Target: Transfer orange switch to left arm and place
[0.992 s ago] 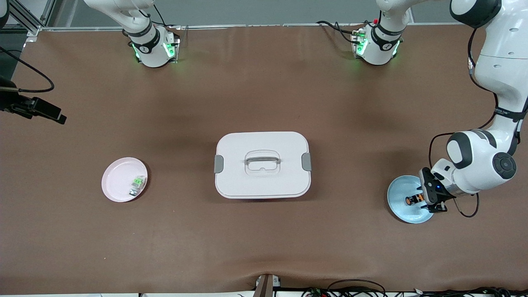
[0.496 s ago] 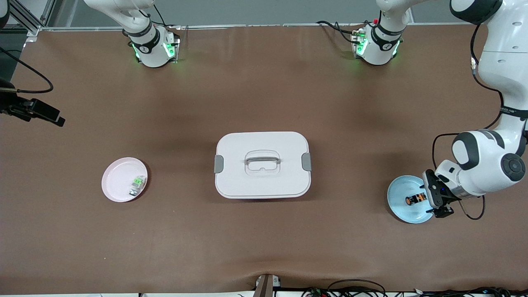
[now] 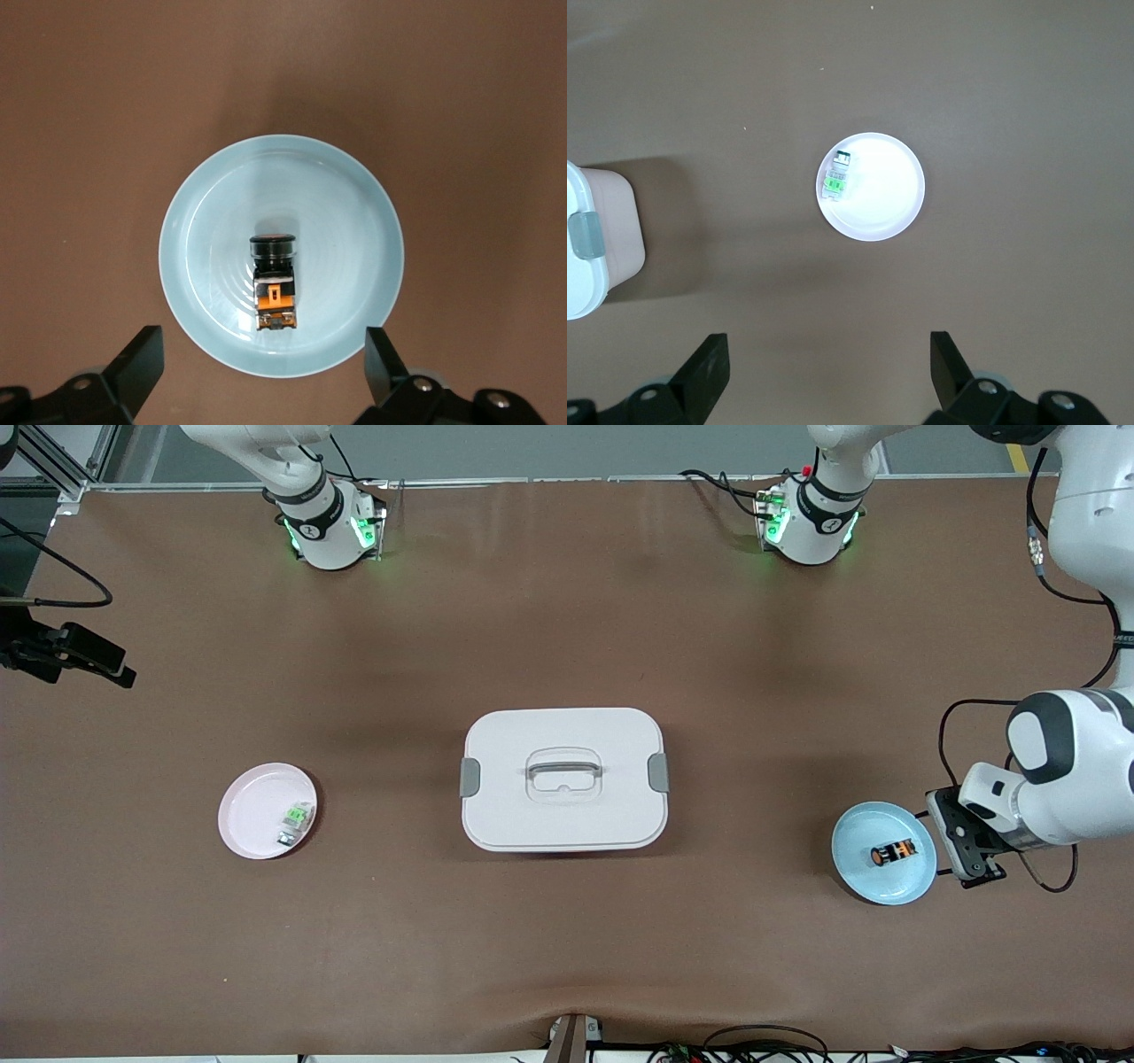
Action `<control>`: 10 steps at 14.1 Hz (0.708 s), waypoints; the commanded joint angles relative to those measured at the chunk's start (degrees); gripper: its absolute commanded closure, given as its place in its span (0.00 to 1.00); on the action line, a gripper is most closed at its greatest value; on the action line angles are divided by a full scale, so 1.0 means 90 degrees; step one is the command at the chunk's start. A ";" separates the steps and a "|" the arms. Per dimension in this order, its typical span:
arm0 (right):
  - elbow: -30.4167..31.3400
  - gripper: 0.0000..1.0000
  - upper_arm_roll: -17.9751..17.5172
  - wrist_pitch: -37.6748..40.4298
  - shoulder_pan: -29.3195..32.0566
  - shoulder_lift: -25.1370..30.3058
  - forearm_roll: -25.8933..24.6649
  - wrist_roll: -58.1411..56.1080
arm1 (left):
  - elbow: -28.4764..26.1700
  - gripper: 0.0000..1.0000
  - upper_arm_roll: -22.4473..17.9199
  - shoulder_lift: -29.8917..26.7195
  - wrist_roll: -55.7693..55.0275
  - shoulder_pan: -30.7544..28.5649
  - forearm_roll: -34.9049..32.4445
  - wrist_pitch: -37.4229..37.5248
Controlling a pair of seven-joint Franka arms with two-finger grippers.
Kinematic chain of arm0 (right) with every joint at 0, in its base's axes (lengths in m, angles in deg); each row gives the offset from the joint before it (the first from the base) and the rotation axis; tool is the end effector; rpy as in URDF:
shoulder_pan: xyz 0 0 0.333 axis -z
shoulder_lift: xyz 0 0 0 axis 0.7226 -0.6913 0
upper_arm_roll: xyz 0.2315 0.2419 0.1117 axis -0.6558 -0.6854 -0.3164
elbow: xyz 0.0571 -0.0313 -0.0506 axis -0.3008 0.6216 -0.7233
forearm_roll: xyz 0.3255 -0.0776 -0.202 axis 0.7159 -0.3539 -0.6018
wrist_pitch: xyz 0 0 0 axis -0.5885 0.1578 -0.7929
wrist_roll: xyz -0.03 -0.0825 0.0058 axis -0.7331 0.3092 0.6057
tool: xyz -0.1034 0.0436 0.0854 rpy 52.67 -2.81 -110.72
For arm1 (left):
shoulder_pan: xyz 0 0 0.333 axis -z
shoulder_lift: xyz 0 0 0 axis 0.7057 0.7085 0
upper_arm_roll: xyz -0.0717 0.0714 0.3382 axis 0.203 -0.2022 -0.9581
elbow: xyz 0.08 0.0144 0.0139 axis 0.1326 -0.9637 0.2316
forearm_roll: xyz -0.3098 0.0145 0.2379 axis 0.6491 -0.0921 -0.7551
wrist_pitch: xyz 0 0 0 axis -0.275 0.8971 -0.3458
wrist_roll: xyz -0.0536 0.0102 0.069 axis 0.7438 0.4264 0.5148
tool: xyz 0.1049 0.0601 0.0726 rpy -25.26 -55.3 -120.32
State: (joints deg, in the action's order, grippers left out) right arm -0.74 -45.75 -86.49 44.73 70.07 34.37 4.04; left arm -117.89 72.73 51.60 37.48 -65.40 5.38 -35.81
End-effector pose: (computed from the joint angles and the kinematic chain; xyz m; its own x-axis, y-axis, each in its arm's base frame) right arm 0.5608 -0.0169 0.6352 0.9959 -0.0899 0.0085 -0.0895 -0.9951 -0.0412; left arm 0.7168 0.0637 0.3066 0.2430 -0.9647 0.1014 -0.9699 -0.2435 0.0073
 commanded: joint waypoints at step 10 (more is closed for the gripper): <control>0.0178 0.00 -0.0056 -0.0221 -0.0073 0.0224 -0.0329 -0.0222 | -0.0153 0.00 0.0437 -0.1509 -0.3907 -0.0006 -0.0004 0.1540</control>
State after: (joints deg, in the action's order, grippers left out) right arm -0.74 -46.12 -87.64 44.27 70.50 32.46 3.02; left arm -117.74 76.02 40.48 6.14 -65.30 5.39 -22.76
